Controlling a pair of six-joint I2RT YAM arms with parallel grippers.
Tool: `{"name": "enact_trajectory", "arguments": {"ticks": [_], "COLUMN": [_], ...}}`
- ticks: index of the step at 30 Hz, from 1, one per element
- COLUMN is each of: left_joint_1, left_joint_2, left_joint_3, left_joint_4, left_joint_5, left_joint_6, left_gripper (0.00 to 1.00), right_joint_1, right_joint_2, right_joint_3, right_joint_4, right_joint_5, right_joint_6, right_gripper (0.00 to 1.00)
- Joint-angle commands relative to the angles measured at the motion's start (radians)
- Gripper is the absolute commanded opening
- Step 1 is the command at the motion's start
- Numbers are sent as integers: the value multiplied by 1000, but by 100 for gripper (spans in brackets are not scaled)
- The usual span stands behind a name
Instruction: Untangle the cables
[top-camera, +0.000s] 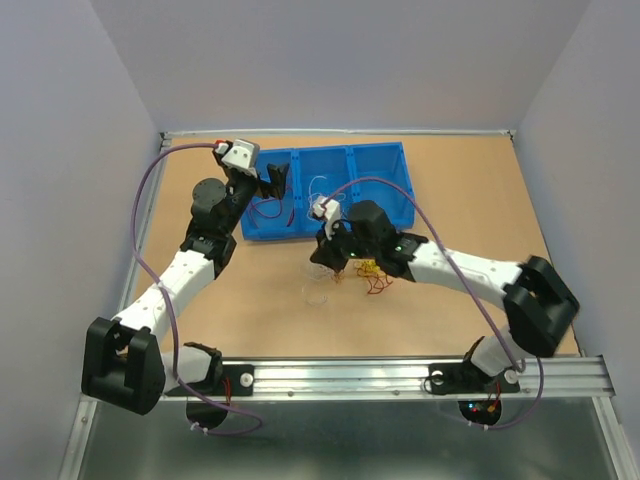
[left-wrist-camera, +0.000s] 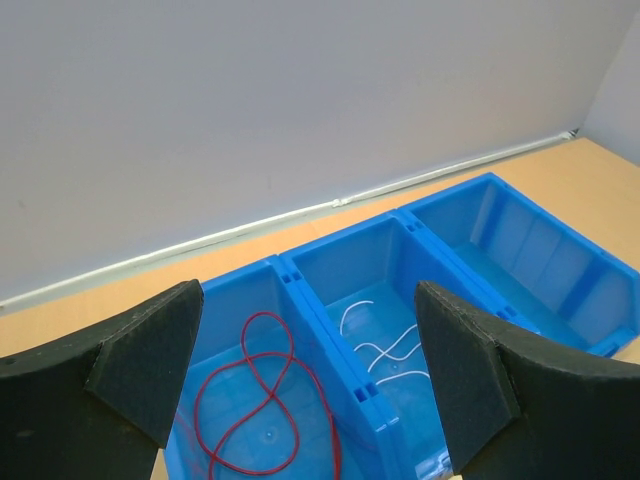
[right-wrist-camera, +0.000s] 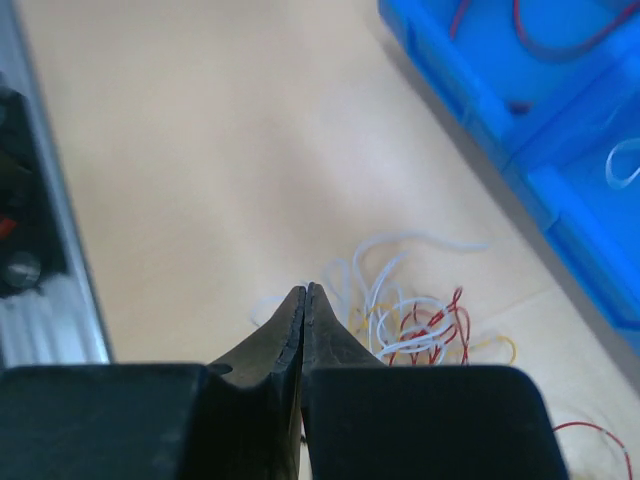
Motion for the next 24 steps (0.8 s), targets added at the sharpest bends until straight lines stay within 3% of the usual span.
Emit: {"name": "enact_trajectory", "arguments": {"ticks": [1, 9, 10, 12, 13, 17, 18, 24], "left_joint_1": [1, 1, 1, 1, 1, 1, 1, 1], "left_joint_2": [-29, 0, 5, 8, 10, 13, 11, 7], "left_joint_3": [-4, 6, 6, 9, 9, 9, 7, 2], "left_joint_4": [70, 72, 72, 72, 72, 74, 74, 80], "left_joint_5": [41, 164, 172, 166, 156, 136, 133, 116], "left_joint_6": [0, 14, 15, 14, 12, 12, 14, 9], "left_gripper": [98, 97, 97, 97, 97, 97, 97, 97], "right_joint_1": [18, 16, 16, 18, 16, 18, 16, 19], "right_joint_2": [-275, -760, -788, -824, -818, -658, -547, -261], "right_joint_3": [-153, -408, -419, -416, -414, -339, -312, -134], "right_joint_4": [181, 338, 323, 263, 223, 162, 136, 40], "right_joint_5": [-121, -144, -140, -111, -82, 26, 28, 82], "right_joint_6": [33, 162, 164, 135, 127, 82, 72, 26], "right_gripper": [1, 0, 20, 46, 64, 78, 80, 83]}}
